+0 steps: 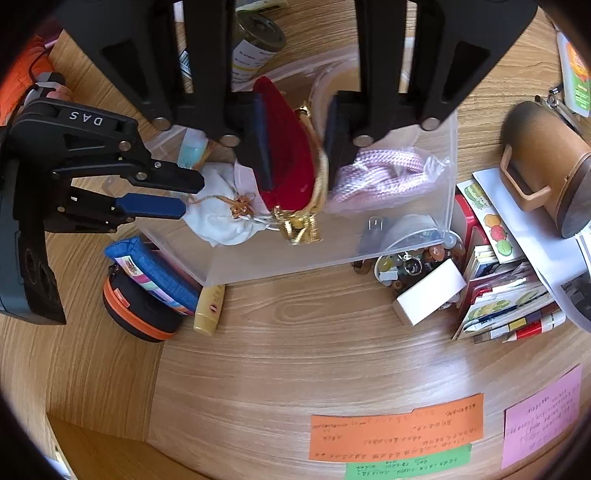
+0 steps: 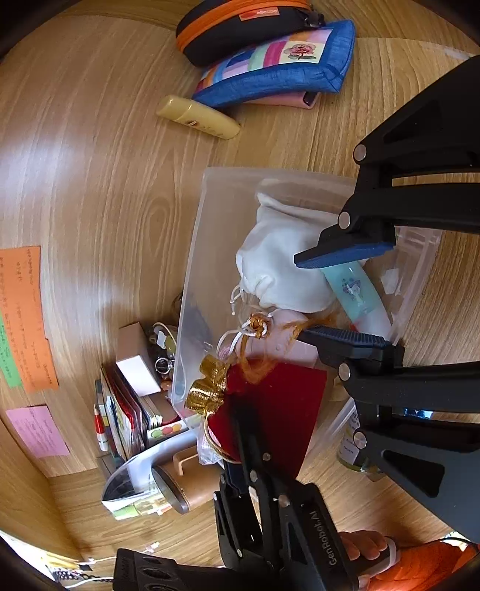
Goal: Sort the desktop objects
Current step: 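Lift the red pouch and gourd charm with both tools and carry them over the bin, then open both tools to release the red pouch and gourd charm into the bin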
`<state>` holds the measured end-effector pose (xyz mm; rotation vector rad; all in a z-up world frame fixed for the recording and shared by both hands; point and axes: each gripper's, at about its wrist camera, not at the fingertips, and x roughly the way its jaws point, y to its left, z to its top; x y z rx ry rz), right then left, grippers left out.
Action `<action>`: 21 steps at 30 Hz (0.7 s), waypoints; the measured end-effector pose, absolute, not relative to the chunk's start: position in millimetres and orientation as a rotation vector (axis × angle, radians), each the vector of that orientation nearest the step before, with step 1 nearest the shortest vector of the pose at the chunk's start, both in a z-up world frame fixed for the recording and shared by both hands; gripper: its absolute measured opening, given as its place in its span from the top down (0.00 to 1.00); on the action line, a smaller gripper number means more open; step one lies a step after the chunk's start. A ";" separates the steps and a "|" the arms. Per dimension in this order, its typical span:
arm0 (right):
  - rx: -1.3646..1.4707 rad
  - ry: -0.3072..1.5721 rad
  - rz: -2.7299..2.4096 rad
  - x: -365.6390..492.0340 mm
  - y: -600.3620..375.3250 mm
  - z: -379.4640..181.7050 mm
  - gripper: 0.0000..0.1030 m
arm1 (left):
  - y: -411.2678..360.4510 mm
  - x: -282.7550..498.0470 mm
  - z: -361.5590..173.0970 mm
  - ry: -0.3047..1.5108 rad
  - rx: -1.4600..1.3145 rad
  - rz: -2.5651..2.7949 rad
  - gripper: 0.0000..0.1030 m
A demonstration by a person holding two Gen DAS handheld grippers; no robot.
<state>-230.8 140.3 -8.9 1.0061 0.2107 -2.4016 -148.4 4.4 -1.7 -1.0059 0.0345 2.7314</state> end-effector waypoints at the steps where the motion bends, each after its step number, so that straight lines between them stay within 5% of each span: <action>1: 1.001 0.214 -2.405 -230.1 140.8 -8.2 0.72 | 6.2 -147.2 -0.6 0.053 -0.996 2.742 0.63; 5: 0.969 0.198 -2.406 -226.0 142.3 -2.9 0.70 | 9.6 -138.5 8.3 0.100 -0.914 2.791 0.42; 9: 0.932 0.188 -2.422 -222.0 144.2 2.6 0.48 | 8.7 -132.4 15.7 0.116 -0.861 2.834 0.34; 12: 0.905 0.188 -2.446 -220.4 145.7 6.3 0.46 | 5.7 -129.8 21.1 0.104 -0.848 2.853 0.29; 17: 0.890 0.194 -2.482 -221.0 148.2 8.5 0.36 | 2.6 -121.5 29.0 0.112 -0.815 2.900 0.07; 21: 0.876 0.229 -2.510 -220.5 148.1 9.7 0.30 | -0.9 -118.0 32.8 0.095 -0.871 2.900 0.03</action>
